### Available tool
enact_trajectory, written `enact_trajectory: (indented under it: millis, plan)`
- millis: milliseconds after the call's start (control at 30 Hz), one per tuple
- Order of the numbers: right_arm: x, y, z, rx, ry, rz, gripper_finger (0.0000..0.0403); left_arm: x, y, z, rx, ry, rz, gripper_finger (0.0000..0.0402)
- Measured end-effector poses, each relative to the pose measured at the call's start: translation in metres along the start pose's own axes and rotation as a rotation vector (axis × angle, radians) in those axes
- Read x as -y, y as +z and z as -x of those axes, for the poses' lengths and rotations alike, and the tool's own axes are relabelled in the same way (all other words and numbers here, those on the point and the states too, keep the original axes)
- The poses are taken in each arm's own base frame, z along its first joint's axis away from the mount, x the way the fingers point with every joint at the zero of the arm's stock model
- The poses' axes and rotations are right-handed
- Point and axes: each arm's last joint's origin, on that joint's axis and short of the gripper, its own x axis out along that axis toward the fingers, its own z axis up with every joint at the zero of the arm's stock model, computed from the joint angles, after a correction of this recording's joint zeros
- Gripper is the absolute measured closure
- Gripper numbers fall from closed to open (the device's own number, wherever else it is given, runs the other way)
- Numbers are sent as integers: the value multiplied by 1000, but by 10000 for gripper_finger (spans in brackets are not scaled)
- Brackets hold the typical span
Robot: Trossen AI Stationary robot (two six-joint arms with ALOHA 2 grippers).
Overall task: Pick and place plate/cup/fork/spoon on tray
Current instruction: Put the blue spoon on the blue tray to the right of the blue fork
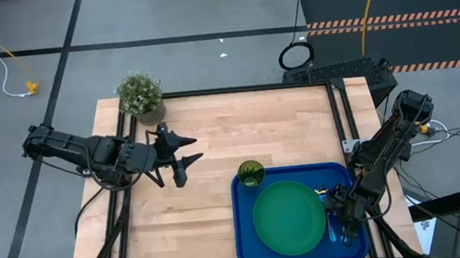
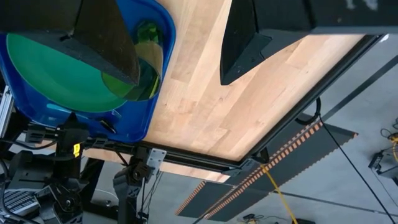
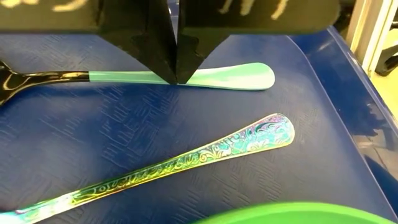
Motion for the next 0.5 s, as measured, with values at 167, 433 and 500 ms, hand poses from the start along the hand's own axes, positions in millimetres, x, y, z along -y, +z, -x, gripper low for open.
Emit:
enact_trajectory:
  millis: [167,433,500]
  plan:
    - [0,0,0,2,0,28,403,0,0,0,0,0,-3,176]
    - [0,0,0,3,0,93,403,0,0,0,-1,0,-4,176]
    - [0,0,0,4,1,96,403,0,0,0,-1,0,-3,176]
